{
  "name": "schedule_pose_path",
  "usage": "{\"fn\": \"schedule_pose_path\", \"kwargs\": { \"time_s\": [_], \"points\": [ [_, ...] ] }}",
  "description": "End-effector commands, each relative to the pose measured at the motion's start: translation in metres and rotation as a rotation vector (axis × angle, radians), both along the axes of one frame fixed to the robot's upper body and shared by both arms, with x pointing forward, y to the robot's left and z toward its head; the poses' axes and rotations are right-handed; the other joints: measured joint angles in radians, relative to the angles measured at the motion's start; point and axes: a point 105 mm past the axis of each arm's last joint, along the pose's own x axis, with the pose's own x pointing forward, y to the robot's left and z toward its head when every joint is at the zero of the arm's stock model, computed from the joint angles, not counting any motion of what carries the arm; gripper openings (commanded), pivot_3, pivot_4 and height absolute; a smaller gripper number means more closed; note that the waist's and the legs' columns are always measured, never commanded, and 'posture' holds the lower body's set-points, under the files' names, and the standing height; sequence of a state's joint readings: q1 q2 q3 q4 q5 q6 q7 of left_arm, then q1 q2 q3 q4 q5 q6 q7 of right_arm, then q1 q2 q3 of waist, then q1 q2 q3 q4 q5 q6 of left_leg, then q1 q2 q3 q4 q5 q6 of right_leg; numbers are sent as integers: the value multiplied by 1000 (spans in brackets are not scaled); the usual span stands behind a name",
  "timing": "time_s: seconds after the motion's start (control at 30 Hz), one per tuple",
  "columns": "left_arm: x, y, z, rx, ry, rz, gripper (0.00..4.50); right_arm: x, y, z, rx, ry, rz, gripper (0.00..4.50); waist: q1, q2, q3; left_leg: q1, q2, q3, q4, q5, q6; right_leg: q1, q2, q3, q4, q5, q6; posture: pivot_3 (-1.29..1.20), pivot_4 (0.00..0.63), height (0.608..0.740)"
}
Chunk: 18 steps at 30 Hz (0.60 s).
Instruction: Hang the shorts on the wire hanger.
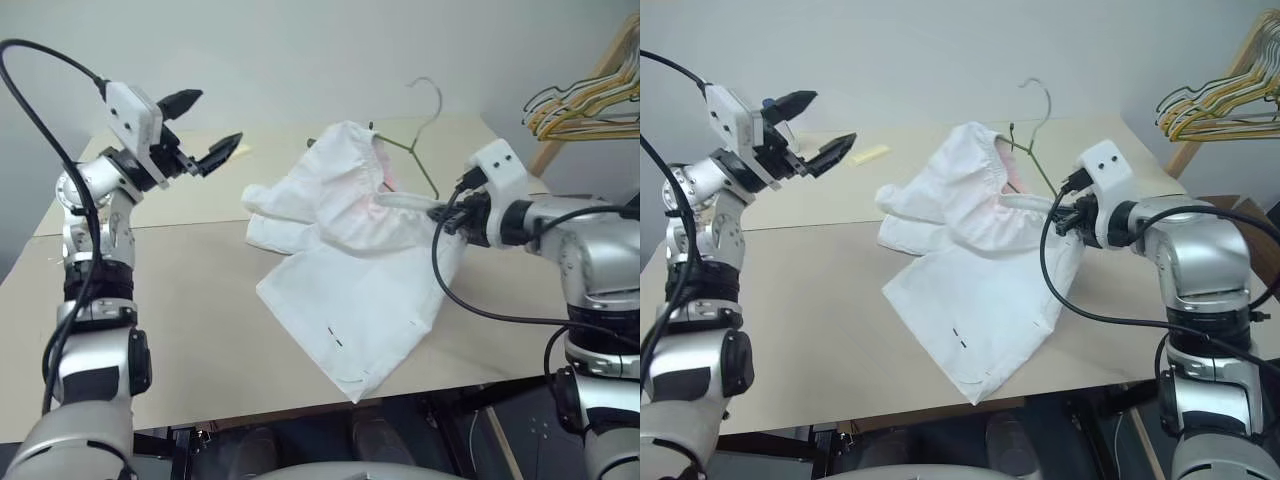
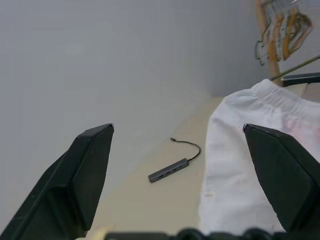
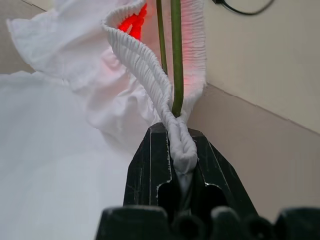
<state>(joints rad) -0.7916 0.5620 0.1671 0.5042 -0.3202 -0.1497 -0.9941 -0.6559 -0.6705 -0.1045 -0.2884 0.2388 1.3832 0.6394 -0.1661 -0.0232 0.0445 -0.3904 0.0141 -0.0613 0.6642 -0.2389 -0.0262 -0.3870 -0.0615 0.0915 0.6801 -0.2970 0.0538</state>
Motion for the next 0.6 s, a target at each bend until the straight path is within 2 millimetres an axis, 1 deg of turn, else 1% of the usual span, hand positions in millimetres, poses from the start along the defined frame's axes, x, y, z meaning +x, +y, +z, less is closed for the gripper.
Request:
{"fn": "schedule_pose_path", "kwargs": {
  "time_s": [0.03,0.2,0.23,0.37,0.47,0.6],
  "points": [
    [-12,-21,11,7,-51,-83,4500,-10,-29,17,9,-17,-183,87,-4,0,0,0,0,0,0,0,0,0,0,1,0,0,0,-230,0,740],
    [-19,-42,13,-55,-39,-169,4500,-21,-85,22,15,-24,-483,87,-31,0,0,0,0,2,0,0,0,0,0,1,-1,0,0,-283,0,740],
    [-21,-46,14,-60,-43,-194,4500,-23,-99,25,14,-42,-559,87,-40,1,0,0,0,3,0,0,0,0,0,1,-1,0,0,-287,0,740],
    [-33,-57,18,-78,-57,-298,4500,-34,-143,39,40,-114,-848,87,-81,1,-1,-1,0,5,0,0,0,0,0,2,-1,0,0,-323,0,740],
    [-40,-61,18,-84,-59,-362,4500,-40,-158,46,45,-147,-992,87,-120,5,-3,0,0,6,0,0,0,0,0,3,-1,0,0,-331,0,740],
    [-42,-64,16,-73,-55,-388,4500,-45,-169,54,47,-173,-1143,87,-176,13,-8,1,0,6,-1,0,0,2,1,5,-1,0,0,-340,0,740]
  ]
}}
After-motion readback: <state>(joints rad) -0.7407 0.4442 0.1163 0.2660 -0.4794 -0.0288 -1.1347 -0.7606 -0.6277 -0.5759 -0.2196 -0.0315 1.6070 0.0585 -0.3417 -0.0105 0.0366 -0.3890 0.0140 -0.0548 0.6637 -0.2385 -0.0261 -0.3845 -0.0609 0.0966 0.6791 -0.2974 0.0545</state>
